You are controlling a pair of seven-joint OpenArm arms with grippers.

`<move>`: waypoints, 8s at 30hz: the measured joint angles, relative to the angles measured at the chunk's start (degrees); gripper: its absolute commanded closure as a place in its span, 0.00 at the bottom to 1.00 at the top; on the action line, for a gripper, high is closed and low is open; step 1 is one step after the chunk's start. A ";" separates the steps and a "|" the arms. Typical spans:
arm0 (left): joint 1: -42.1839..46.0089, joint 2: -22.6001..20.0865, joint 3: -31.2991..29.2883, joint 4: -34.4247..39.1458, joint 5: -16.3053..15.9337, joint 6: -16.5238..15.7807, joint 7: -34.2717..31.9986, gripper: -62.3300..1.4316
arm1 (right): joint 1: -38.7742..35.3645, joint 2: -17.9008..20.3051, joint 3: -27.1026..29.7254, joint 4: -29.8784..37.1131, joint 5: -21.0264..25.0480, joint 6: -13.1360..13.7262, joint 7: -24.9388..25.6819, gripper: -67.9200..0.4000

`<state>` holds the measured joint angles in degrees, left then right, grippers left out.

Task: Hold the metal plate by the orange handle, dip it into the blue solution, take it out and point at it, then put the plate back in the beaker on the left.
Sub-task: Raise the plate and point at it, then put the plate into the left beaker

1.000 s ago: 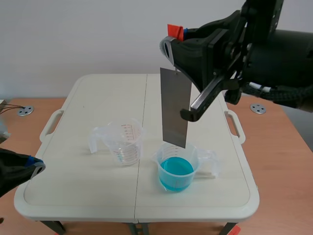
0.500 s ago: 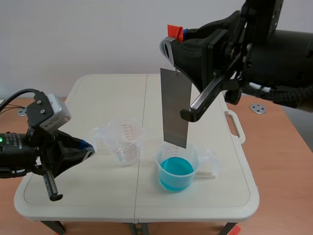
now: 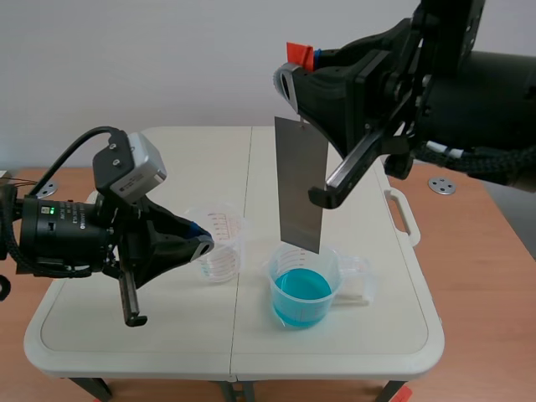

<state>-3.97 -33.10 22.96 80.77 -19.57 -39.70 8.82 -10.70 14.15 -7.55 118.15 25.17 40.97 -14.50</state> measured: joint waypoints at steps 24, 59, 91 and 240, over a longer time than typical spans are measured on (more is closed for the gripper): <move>-5.11 6.91 3.65 0.00 0.26 -0.09 5.53 0.93 | 0.00 0.00 0.00 0.00 0.00 0.00 -0.02 0.97; 12.74 -12.76 -10.27 0.00 1.38 13.22 -11.43 0.93 | 0.04 0.00 0.00 0.00 0.44 0.00 -0.24 0.97; 70.23 -19.61 -27.74 0.00 4.57 37.59 -15.15 0.93 | 18.10 0.00 -13.00 -3.61 2.21 -5.86 -5.46 0.97; 71.56 -19.58 -25.22 0.00 4.57 32.37 -11.26 0.13 | 33.20 -7.21 -19.04 -60.57 8.92 0.85 9.77 0.02</move>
<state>67.59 -52.69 -2.26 80.77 -15.00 -7.33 -2.44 22.50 6.94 -26.59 57.58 34.09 41.82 -4.73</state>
